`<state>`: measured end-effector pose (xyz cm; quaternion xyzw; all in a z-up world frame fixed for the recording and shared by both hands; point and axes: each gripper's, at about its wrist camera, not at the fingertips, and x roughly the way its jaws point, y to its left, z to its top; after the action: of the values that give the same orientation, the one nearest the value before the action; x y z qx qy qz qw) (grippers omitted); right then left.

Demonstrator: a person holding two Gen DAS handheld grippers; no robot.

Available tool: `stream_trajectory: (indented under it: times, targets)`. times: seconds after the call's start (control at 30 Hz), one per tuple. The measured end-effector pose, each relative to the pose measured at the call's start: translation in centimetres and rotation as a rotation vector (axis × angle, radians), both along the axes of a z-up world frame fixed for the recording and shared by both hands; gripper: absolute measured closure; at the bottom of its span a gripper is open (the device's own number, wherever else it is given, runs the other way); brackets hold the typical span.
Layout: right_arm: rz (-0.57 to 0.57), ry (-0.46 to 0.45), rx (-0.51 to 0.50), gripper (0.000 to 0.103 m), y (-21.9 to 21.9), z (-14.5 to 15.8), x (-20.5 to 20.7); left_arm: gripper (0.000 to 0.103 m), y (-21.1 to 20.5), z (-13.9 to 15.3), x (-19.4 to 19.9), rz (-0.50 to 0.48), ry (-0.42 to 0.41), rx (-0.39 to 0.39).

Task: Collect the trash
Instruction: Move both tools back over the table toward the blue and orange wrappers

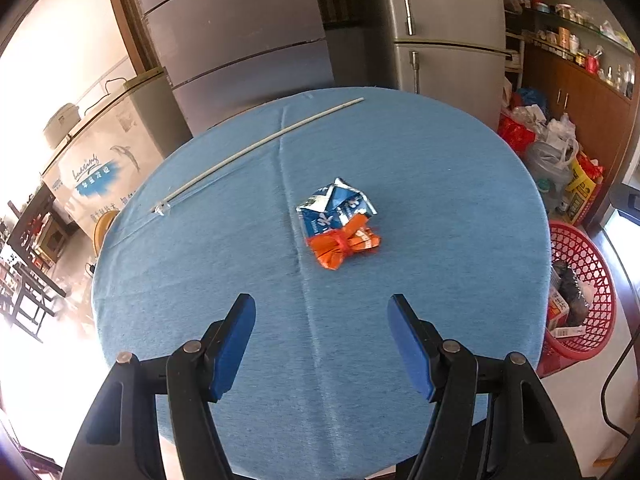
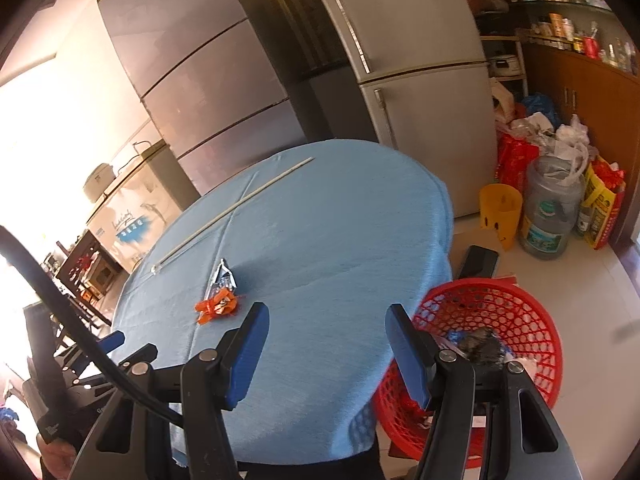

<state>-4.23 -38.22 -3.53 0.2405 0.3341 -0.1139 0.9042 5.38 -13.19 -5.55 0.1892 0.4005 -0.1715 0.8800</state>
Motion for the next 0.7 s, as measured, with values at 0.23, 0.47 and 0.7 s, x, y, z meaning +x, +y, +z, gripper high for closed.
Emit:
stream_trajectory:
  times: [0.23,0.47,0.7]
  targets:
    - [0.049,0.016,0.029,0.038,1.0,-0.6,3.1,0.034,1.0,-0.7,1.8,0.024,0.019,0.004]
    - [0.084,0.037,0.052,0.038,1.8,-1.2,6.7,0.034,2.1,-1.5,4.0,0.048,0.046,0.002]
    - [0.136,0.050,0.114,0.038,2.8,-2.0,11.5,0.034,5.0,-2.6,6.7,0.102,0.067,0.011]
